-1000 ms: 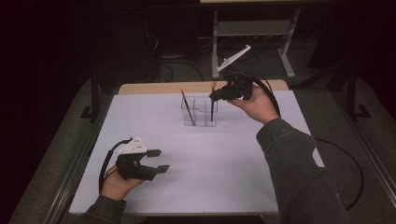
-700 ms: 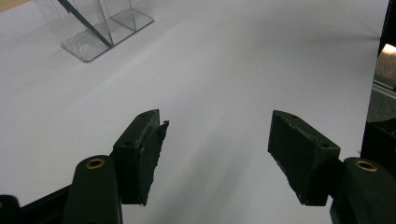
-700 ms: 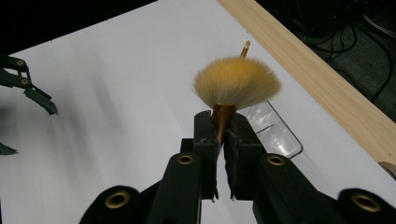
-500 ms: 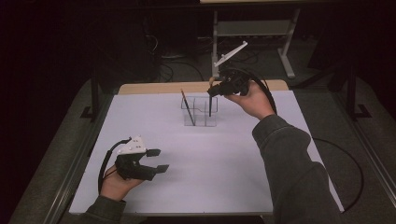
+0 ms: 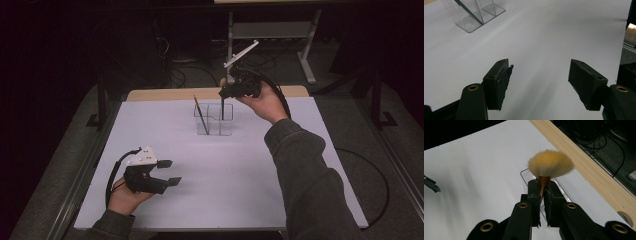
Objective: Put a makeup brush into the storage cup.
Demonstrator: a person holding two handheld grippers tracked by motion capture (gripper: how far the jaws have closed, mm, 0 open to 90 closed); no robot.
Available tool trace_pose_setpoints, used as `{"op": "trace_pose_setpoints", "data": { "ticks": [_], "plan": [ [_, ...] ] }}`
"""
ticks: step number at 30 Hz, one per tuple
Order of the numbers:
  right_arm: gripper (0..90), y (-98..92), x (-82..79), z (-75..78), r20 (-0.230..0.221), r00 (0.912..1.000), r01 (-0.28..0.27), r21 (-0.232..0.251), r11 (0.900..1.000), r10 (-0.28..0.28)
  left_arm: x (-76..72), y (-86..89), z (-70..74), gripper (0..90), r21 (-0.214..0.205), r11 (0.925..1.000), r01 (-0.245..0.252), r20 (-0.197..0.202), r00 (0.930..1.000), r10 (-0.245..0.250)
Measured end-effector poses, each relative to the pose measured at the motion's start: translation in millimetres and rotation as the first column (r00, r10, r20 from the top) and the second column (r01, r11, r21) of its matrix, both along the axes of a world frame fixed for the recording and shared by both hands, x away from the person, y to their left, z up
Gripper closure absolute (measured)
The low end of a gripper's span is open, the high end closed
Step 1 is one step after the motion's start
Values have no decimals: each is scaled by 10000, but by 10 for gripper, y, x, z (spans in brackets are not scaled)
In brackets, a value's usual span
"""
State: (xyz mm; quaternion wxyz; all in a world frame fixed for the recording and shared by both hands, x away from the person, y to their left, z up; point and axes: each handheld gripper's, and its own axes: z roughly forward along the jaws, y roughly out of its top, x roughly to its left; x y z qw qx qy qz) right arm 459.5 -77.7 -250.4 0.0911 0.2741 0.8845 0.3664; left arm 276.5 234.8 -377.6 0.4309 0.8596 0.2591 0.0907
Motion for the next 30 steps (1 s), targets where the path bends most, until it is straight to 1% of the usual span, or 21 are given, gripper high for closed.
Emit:
{"op": "trace_pose_setpoints", "data": {
  "ticks": [2, 4, 5, 7, 13, 15, 19, 23, 26, 30],
  "plan": [
    [831, 26, 22, 5, -36, 10000, 59, 1, 10000, -59, -11, 2, 1, 326, -131, 9999, -94, -72, 9999, 93],
    [831, 53, 46, 5, -15, 9999, 125, -54, 9999, -125, -6, 13, 8, 326, -105, 9999, -81, 7, 10000, 81],
    [831, 63, 63, 3, 27, 10000, 82, -75, 9999, -81, -6, 16, 9, 326, -120, 9999, -74, -8, 10000, 74],
    [831, 85, 86, 5, 61, 9998, 175, -179, 9997, -174, -7, 17, 9, 326, -136, 9999, -69, -2, 10000, 69],
    [831, 136, 153, 4, 55, 9997, 246, -205, 9995, -245, -12, 23, 17, 322, -147, 9999, -67, 25, 10000, 68],
    [831, 147, 174, -5, 144, 9996, 260, -229, 9994, -257, -14, 26, 16, 322, -171, 9998, -81, 18, 10000, 81],
    [831, 164, 200, -22, 73, 9993, 358, -129, 9993, -357, -14, 27, 16, 319, -145, 9999, -72, 13, 10000, 72],
    [831, 177, 231, -48, 82, 9990, 450, -143, 9989, -449, -14, 26, 14, 318, -202, 9998, -87, 58, 9999, 88],
    [831, 194, 253, -73, -17, 9986, 521, -143, 9985, -521, -17, 30, 16, 316, -151, 9998, -88, 13, 10000, 88],
    [831, 213, 287, -112, -46, 9983, 572, -254, 9980, -574, -13, 37, 17, 314, -160, 9998, -85, 58, 9999, 86]
  ]
}}
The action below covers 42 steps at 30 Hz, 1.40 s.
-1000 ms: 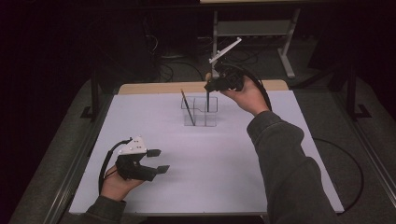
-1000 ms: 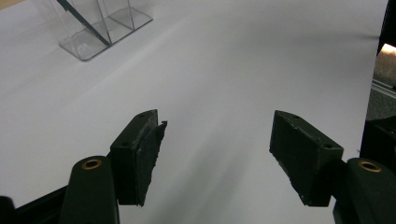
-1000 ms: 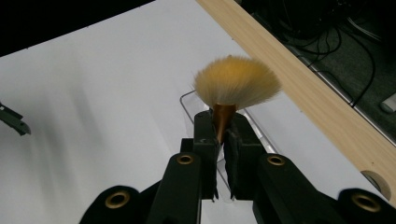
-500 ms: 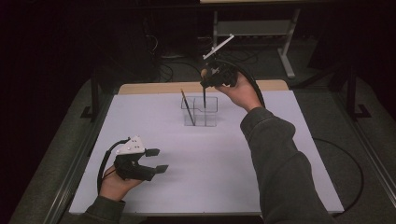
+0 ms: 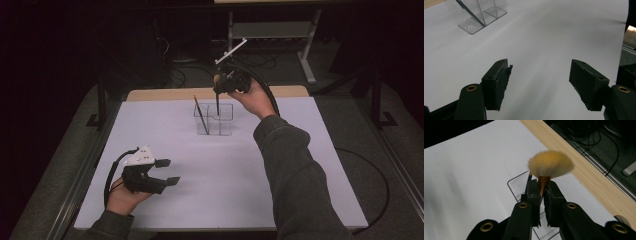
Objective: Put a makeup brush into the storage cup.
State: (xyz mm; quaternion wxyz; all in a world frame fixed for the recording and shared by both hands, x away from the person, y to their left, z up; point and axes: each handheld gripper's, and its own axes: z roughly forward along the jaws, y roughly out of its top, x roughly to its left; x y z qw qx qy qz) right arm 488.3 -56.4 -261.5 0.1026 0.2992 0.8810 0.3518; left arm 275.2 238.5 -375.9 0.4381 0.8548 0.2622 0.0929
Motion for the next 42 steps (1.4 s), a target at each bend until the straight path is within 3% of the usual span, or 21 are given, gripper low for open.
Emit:
{"op": "trace_pose_setpoints", "data": {
  "ticks": [42],
  "plan": [
    [830, 130, 123, -323, -532, 9986, 34, -378, 9993, -54, -11, 48, 39, 301, -94, 9998, -198, 130, 9997, 200]
  ]
}}
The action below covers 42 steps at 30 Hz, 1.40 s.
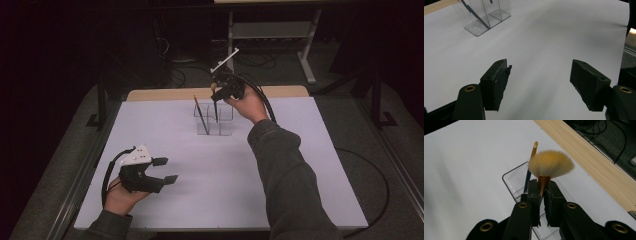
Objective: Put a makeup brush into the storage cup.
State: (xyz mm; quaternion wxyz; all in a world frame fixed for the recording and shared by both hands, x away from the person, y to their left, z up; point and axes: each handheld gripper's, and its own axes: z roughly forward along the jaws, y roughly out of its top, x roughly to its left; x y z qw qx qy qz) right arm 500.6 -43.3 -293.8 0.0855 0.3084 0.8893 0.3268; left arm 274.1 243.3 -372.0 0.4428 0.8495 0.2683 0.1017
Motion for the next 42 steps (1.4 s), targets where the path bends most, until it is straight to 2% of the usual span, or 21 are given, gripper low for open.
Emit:
{"op": "trace_pose_setpoints", "data": {
  "ticks": [6, 12, 22, 28, 33, 35, 40, 42],
  "plan": [
    [829, -5, -11, -41, -64, 10000, 61, 16, 10000, -61, 6, 6, 3, 301, -31, 10000, 19, 128, 9999, -19],
    [829, -44, 0, -110, -208, 9997, 150, 23, 9999, -150, 0, -4, -4, 300, -55, 10000, -13, 5, 10000, 13],
    [819, -37, 6, -149, -412, 9991, 103, 111, 9999, -98, 2, 1, 0, 298, -53, 10000, 9, 43, 10000, -9],
    [698, -20, 7, -179, -457, 9986, 261, 11, 9997, -260, 5, 9, 0, 296, -8, 10000, -5, 37, 10000, 5],
    [676, -29, -12, -177, -553, 9981, 281, 131, 9995, -273, 0, -6, -8, 293, -56, 10000, -46, -22, 10000, 46],
    [673, -41, -29, -175, -418, 9988, 260, 163, 9995, -253, 1, -7, -6, 293, -44, 10000, -33, -5, 10000, 33],
    [666, -87, -54, -194, -397, 9990, 239, 307, 9992, -227, 5, -11, -8, 292, 10, 10000, -9, 0, 10000, 9],
    [663, -104, -64, -195, -528, 9982, 320, 432, 9986, -297, 7, -12, -8, 291, 4, 10000, -20, -18, 10000, 20]
  ]
}}
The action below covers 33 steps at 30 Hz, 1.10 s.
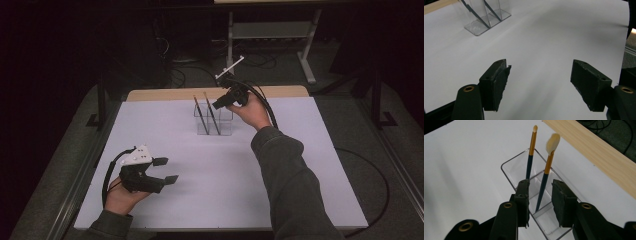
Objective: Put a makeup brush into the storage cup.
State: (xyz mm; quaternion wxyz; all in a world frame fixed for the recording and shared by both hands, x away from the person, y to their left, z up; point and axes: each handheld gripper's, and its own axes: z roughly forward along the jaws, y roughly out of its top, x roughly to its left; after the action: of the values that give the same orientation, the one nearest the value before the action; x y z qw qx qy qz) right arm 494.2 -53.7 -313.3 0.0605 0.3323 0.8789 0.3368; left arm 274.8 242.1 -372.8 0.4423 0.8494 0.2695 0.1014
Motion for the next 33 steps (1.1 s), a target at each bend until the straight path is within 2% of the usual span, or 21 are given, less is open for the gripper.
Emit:
{"op": "trace_pose_setpoints", "data": {
  "ticks": [3, 8, 16, 21, 23, 33],
  "plan": [
    [655, -26, -9, 6, -60, 10000, 35, 103, 9999, -34, 2, -5, -2, 291, 7, 10000, 18, -9, 10000, -18],
    [637, -70, -30, 25, 85, 9999, 61, 388, 9992, -64, 5, -15, -14, 288, -17, 10000, -9, -43, 10000, 9],
    [610, -166, -70, 5, 202, 9998, 39, 525, 9986, -50, 7, -35, -19, 284, 130, 9999, 77, -79, 9999, -76],
    [579, -200, -113, 25, 281, 9996, 63, 719, 9974, -84, 7, -31, -12, 284, 44, 10000, 46, -78, 10000, -46],
    [566, -209, -133, 29, 268, 9996, 106, 739, 9972, -126, 17, -19, -8, 283, 169, 9998, 114, -36, 9999, -113],
    [501, -312, -219, 31, 436, 9989, 148, 988, 9950, -191, 13, 5, 2, 274, -18, 10000, -6, -6, 10000, 6]
  ]
}}
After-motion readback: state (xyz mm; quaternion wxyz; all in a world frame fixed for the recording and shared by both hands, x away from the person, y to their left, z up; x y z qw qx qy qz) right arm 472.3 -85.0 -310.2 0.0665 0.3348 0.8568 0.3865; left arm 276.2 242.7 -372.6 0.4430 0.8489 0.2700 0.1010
